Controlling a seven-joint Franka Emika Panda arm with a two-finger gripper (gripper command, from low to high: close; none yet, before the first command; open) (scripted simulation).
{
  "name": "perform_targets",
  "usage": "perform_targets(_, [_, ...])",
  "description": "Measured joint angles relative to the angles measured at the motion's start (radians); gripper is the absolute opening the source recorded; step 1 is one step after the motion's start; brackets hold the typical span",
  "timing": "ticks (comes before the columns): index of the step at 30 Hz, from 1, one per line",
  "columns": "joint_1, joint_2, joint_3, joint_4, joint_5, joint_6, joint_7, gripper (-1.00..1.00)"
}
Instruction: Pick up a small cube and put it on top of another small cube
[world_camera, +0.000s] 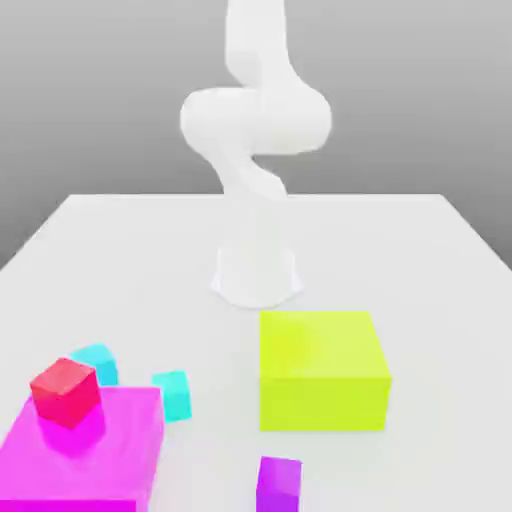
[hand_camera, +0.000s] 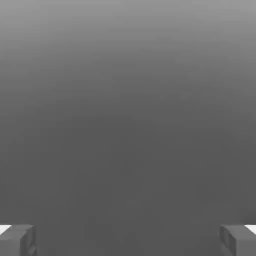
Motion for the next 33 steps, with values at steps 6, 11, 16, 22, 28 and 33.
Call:
perform_targets(6, [-0.134, 0.223, -0.069, -0.147, -0.038, 0.151, 0.081, 0.0])
perform_targets(11, [-0.237, 0.408, -0.142, -0.267, -0.056, 0.276, 0.139, 0.0])
perform_targets(16, [-0.323, 0.596, -0.229, -0.389, -0.04, 0.403, 0.172, 0.0])
perform_targets(22, [-0.414, 0.821, -0.226, -0.461, 0.121, 0.561, 0.088, 0.0])
perform_targets(28, [-0.547, 0.992, -0.063, -0.43, 0.248, 0.698, -0.006, -1.0])
perform_targets(33, [-0.56, 1.005, -0.049, -0.428, 0.25, 0.709, -0.007, -1.0])
